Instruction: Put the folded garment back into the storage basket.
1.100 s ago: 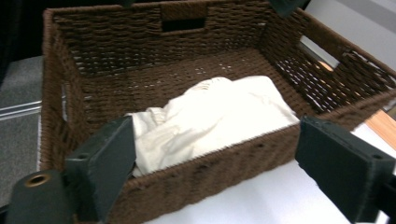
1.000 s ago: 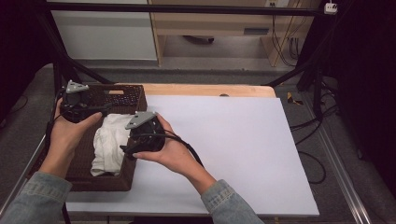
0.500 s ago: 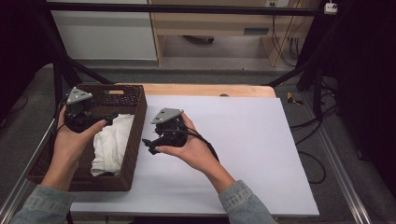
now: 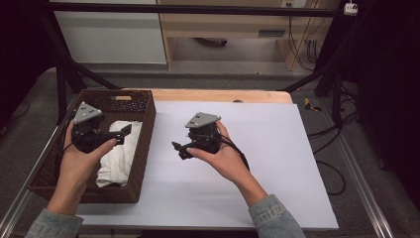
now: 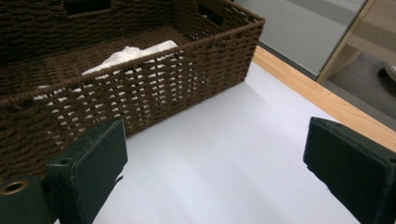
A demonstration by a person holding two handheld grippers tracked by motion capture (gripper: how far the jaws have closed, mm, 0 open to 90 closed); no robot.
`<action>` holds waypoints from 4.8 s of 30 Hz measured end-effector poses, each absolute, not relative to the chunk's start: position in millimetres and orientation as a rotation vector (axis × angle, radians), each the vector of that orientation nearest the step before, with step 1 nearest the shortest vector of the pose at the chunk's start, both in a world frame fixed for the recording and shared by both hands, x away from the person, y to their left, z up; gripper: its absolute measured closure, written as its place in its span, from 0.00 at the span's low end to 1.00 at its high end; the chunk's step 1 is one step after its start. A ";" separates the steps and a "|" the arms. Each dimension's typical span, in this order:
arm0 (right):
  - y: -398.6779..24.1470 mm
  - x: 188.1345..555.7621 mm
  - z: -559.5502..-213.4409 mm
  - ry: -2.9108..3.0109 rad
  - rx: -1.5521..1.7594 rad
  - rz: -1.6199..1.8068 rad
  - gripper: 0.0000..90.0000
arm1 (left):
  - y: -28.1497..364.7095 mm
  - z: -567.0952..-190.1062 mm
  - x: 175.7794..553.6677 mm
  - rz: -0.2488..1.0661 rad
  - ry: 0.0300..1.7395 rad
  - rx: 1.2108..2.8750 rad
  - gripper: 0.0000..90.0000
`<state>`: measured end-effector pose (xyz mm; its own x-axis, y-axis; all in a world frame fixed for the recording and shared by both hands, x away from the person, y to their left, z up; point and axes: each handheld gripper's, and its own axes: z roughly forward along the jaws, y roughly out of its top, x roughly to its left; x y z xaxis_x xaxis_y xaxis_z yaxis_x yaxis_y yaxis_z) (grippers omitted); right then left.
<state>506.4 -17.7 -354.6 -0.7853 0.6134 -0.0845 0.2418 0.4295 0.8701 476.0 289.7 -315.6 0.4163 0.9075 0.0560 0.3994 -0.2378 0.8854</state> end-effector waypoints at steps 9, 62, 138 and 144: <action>-40.3 506.3 -360.9 2.308 0.767 1.301 0.07 | 282.1 -325.1 458.1 0.727 1.080 1.831 0.07; -181.9 490.6 -400.1 2.073 1.068 1.319 0.06 | 277.7 -350.8 419.2 0.679 1.013 1.844 0.06; -280.2 435.7 -447.5 1.906 1.256 1.294 0.05 | 287.1 -366.3 409.6 0.667 1.031 1.869 0.06; -272.6 433.8 -451.3 1.914 1.237 1.300 0.06 | 287.8 -367.0 408.9 0.666 1.031 1.869 0.06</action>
